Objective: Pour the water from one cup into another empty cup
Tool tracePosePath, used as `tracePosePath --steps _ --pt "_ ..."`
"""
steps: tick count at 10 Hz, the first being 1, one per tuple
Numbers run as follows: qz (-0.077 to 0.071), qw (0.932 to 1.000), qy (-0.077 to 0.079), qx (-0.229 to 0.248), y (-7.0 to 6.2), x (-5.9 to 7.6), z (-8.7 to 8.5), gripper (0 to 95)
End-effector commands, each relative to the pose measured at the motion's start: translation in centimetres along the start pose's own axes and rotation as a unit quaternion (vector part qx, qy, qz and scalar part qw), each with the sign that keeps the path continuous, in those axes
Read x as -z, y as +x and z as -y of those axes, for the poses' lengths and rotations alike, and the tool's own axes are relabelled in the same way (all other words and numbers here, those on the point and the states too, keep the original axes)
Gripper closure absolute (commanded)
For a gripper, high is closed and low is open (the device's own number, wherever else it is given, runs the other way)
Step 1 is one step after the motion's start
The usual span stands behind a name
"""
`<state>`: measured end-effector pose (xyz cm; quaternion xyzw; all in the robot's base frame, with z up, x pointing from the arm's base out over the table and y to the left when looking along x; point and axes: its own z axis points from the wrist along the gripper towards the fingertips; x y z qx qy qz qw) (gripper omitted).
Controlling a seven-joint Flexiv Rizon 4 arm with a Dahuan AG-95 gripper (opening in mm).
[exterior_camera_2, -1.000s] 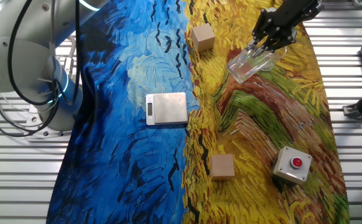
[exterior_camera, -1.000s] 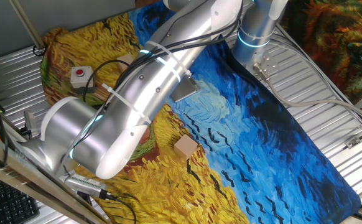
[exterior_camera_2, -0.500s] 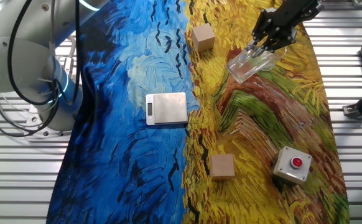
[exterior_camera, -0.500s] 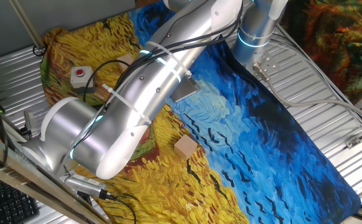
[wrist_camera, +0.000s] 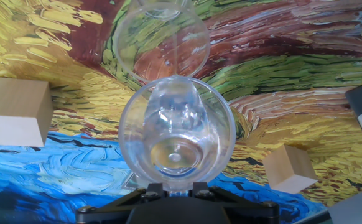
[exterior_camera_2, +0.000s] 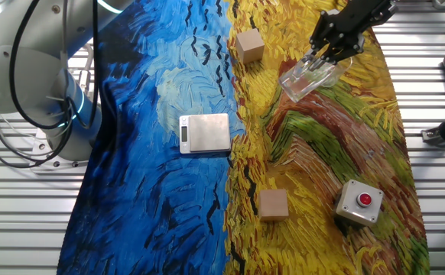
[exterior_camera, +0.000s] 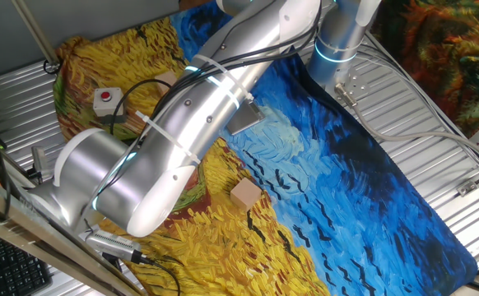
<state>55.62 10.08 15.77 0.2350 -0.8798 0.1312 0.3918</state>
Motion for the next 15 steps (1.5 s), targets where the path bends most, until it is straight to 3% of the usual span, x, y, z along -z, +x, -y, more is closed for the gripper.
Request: tracePosePath --steps 1,12,15 --pt "-0.001 1.0 0.0 0.001 -0.01 0.05 -0.01 95.0" --pt "-0.003 1.0 0.0 0.002 -0.09 0.34 -0.06 95.0" --pt "0.009 1.0 -0.002 -0.001 -0.09 0.34 -0.06 95.0"
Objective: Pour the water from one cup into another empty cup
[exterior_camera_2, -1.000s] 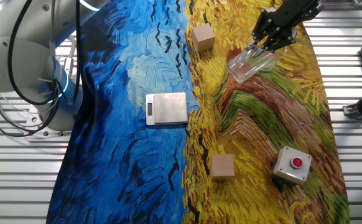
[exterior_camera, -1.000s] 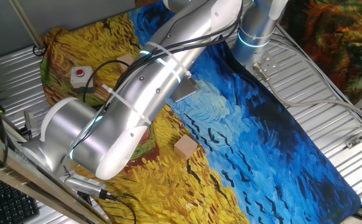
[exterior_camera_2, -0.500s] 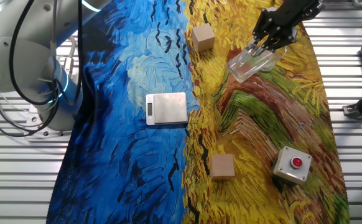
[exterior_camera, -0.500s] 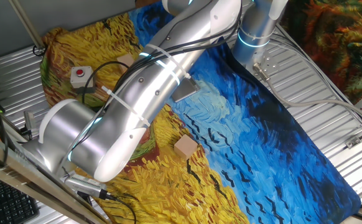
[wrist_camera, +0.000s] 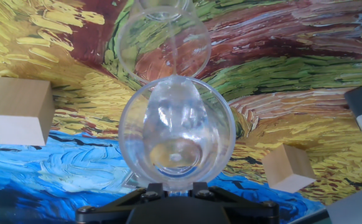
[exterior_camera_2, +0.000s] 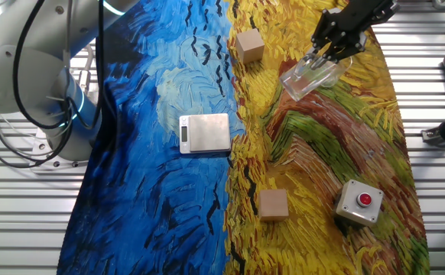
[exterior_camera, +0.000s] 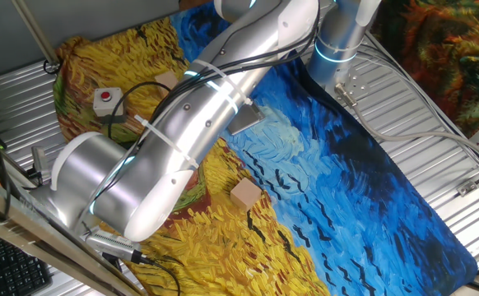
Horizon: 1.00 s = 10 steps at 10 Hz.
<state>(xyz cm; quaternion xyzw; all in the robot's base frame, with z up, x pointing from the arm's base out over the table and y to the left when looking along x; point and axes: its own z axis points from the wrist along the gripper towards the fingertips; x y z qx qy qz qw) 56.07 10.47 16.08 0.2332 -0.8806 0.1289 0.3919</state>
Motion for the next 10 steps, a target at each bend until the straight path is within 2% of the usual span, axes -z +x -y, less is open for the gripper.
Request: tracePosePath --steps 1,3,8,10 --pt "0.021 0.9998 -0.002 -0.004 0.07 -0.3 0.02 95.0" --pt "0.029 0.9996 -0.002 -0.004 0.07 -0.31 0.02 95.0" --pt "0.038 0.9992 -0.005 -0.003 0.15 -0.54 0.05 95.0" --pt "0.051 0.9987 -0.006 -0.005 0.29 -0.96 0.11 95.0"
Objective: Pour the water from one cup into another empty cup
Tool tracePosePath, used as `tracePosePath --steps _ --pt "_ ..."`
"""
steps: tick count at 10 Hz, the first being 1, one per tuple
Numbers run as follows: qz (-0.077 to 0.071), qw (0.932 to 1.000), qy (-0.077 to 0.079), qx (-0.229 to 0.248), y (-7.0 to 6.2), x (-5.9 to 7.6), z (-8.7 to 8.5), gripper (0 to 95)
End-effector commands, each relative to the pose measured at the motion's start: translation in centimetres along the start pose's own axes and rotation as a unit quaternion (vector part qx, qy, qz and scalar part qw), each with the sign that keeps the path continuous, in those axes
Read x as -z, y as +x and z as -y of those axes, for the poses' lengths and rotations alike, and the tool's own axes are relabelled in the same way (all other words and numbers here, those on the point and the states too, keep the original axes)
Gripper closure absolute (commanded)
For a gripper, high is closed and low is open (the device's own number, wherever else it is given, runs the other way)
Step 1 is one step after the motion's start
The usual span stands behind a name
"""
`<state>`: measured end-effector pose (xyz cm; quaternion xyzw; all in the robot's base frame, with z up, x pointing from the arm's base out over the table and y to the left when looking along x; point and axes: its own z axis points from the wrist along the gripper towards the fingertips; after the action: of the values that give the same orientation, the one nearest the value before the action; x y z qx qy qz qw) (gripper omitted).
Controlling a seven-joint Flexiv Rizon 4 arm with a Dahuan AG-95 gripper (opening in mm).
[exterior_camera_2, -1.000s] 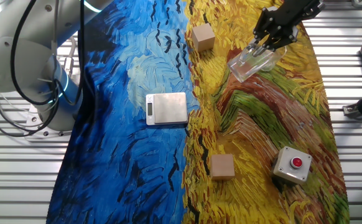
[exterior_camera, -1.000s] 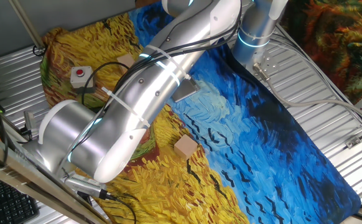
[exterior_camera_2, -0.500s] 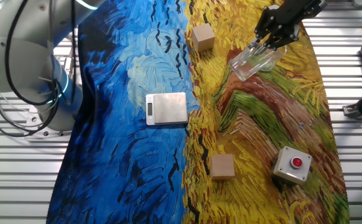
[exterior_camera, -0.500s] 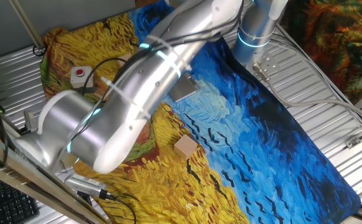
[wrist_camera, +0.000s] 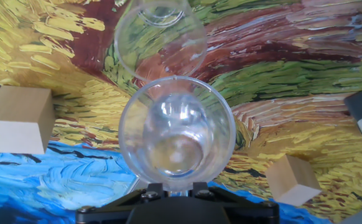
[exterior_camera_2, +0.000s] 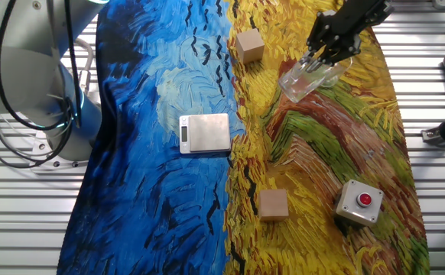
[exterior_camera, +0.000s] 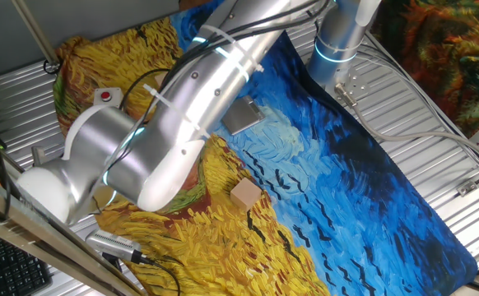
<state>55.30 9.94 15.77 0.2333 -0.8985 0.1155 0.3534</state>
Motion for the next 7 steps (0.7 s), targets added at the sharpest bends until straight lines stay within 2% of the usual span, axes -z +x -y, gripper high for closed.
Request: tracePosePath --steps 1,3,6,7 --pt "0.013 0.9999 0.0 -0.002 0.05 -0.44 0.13 95.0" --pt "0.023 0.9997 -0.001 -0.002 0.25 -1.05 0.23 95.0" --pt "0.032 0.9995 0.002 -0.002 0.42 -1.22 0.24 95.0" --pt "0.036 0.9993 -0.008 -0.006 0.47 -1.21 0.23 95.0"
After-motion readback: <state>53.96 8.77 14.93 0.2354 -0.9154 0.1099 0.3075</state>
